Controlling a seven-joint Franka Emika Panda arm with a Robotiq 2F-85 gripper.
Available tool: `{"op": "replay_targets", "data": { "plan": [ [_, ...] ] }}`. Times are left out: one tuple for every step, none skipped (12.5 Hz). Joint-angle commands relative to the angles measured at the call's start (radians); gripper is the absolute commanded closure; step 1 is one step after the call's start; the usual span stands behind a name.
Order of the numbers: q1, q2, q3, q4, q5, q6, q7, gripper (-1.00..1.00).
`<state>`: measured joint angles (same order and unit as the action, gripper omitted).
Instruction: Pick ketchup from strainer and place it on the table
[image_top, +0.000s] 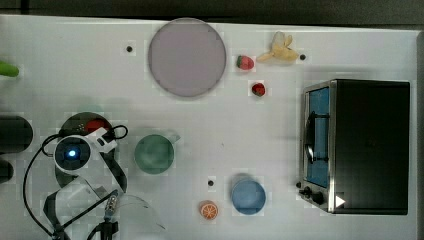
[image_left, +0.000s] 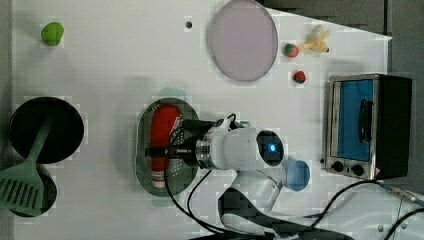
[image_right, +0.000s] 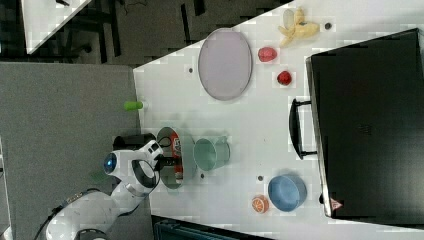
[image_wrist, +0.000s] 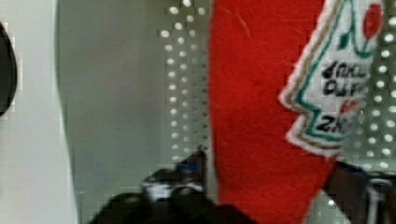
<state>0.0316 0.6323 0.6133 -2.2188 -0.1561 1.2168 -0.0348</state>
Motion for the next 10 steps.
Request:
{"op": "replay_targets", "data": {
  "plan": [
    [0.036,-0.023,0.003,0.028,-0.009,0.038,0.046,-0.17],
    [0.036,-0.029,0.011,0.027,-0.009,0.038,0.046,-0.17],
    [0.032,-0.046,0.018,0.026,-0.008,0.034,0.047,-0.17],
    [0.030,-0.075,0.023,0.024,-0.007,0.014,0.048,-0.17],
    [0.026,-0.114,0.025,0.024,-0.006,-0.021,0.049,-0.17],
    [0.019,-0.164,0.026,0.026,-0.004,-0.071,0.049,-0.17],
    [0.010,-0.220,0.028,0.030,0.007,-0.129,0.049,-0.17],
    [-0.001,-0.279,0.031,0.037,0.037,-0.199,0.049,-0.17],
    [-0.013,-0.334,0.031,0.051,0.083,-0.278,0.049,-0.17],
    [-0.028,-0.382,0.030,0.073,0.139,-0.360,0.049,-0.17]
  ]
}}
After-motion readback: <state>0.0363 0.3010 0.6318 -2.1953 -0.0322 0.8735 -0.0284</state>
